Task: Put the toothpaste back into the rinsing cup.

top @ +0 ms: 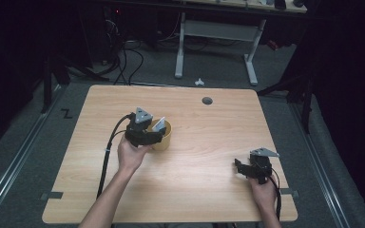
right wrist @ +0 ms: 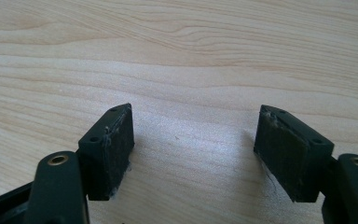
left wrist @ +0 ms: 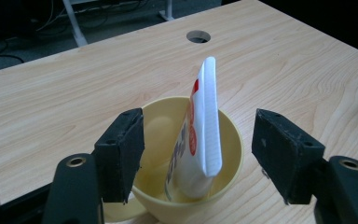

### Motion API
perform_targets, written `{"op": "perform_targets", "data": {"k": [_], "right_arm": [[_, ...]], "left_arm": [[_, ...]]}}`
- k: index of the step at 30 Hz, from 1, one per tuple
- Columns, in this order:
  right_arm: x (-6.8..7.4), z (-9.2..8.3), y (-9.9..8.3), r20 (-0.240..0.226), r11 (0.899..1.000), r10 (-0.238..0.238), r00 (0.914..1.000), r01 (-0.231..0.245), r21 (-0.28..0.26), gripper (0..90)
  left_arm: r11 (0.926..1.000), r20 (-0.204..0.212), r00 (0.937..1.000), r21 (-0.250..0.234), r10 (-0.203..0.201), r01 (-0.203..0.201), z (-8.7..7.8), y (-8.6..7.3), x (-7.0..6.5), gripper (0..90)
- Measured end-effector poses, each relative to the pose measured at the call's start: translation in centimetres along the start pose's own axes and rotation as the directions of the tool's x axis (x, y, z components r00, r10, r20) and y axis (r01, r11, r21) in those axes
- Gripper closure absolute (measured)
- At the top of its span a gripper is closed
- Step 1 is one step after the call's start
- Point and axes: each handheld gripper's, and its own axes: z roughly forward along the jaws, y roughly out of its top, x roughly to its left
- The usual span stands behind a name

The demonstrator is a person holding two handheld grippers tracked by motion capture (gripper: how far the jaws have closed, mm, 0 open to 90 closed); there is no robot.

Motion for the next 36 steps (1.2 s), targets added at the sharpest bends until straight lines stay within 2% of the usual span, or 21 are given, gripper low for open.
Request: {"op": "perform_targets", "data": {"k": [36], "right_arm": [[0.0,0.0,0.0,0.0,1.0,0.0,1.0,0.0,0.0,28.5]], "left_arm": [[0.9989,-0.008,0.9998,-0.043,-0.02,0.019,-2.4,-1.0,0.6,35.0]]}}
